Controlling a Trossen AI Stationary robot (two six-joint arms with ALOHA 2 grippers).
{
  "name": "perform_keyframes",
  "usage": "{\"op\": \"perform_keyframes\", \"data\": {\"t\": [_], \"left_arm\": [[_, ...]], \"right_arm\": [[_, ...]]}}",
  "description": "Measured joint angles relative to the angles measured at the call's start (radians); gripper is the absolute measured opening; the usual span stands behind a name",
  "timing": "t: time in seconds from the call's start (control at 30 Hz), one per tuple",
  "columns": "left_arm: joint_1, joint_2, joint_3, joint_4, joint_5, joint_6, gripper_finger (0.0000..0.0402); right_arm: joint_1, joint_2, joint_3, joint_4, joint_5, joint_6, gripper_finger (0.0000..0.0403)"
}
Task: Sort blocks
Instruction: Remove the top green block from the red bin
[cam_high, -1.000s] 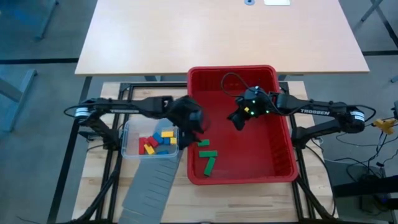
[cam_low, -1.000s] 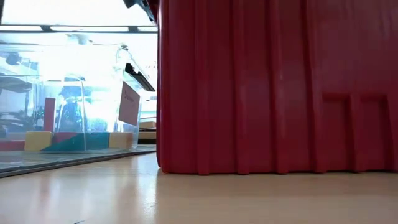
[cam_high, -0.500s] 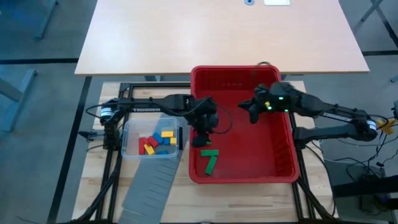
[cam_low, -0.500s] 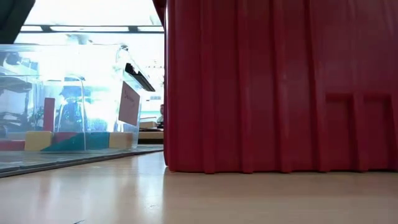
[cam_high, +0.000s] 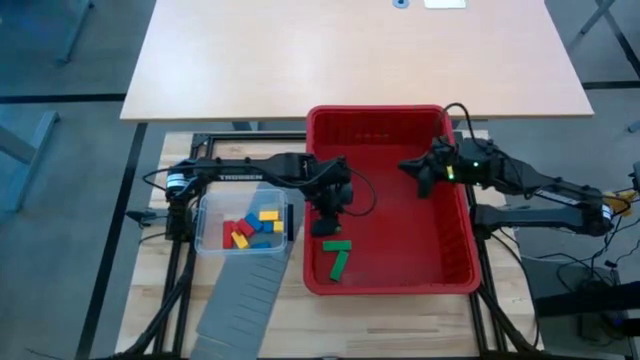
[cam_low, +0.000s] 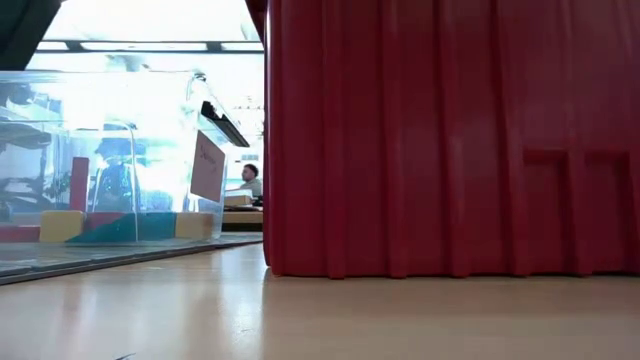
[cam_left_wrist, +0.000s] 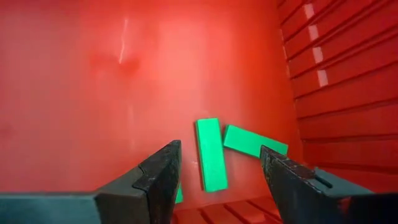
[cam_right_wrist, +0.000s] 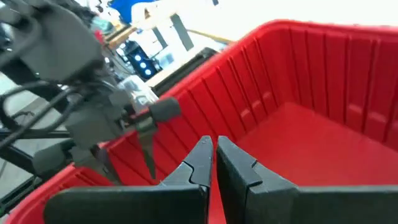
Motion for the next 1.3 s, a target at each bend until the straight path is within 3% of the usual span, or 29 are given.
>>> {"op": "perform_keyframes", "data": {"t": [0.5,0.8,1.3], "left_arm": [[0.000,0.000,0.005,0.071,-0.046,-0.032,0.0192],[-0.006,0.116,-0.009,-0.038,-0.019,-0.016,0.0192],[-0.013,0.207,-0.001,-0.048,-0.030,-0.037,0.0192]], "right_arm": [[0.000,0.005,-0.045,0.033,0.017,0.039,0.0002],[0.000,0.005,-0.045,0.032,0.017,0.054,0.0002],[0.000,0.006,-0.045,0.032,0.016,0.081,0.0002]]}}
